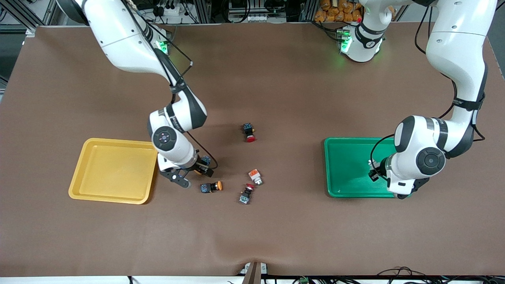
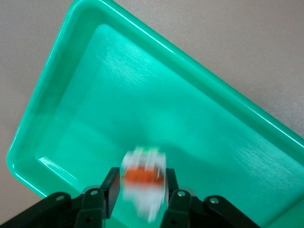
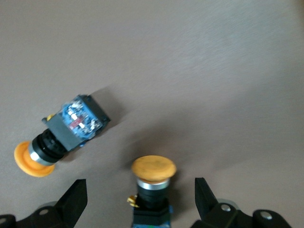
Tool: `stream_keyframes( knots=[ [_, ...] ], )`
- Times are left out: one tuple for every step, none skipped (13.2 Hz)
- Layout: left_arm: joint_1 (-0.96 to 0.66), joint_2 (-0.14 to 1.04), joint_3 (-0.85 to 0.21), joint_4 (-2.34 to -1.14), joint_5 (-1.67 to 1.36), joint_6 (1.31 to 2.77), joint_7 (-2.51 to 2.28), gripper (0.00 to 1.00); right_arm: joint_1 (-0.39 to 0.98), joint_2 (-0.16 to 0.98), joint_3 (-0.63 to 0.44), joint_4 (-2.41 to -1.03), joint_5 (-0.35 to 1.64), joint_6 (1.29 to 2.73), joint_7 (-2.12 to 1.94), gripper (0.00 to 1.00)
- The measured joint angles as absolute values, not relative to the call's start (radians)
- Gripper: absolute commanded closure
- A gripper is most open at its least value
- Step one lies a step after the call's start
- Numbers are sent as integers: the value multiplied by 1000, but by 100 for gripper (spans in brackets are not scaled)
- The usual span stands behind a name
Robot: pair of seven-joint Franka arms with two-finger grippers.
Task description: Place green and yellow buttons in trays
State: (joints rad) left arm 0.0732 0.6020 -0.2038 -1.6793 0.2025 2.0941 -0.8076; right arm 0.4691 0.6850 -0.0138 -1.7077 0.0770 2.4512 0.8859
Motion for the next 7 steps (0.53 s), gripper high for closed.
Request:
stream_keyframes(
  knots=[
    [79,602,-204,-1677,202,2094,-791,0,478,692,-14,-1721,77,2478,886,0],
    [84,601,-204,-1673,202,2094,-778,0,485,694,-14,-1735,77,2492,886,0],
    [89,597,-204,-1669,202,2094,-770,0,489,694,-14,-1746,77,2496,886,0],
    [91,588,-207,-1662,202,2093,-765,0,491,694,-14,-1753,76,2496,886,0],
    [92,572,-216,-1657,202,2086,-763,0,491,693,-14,-1762,76,2497,886,0],
    [91,551,-237,-1653,202,2072,-762,0,491,694,-15,-1770,76,2498,886,0],
    [90,533,-266,-1649,199,2060,-763,0,491,694,-15,-1776,75,2500,886,46]
  ],
)
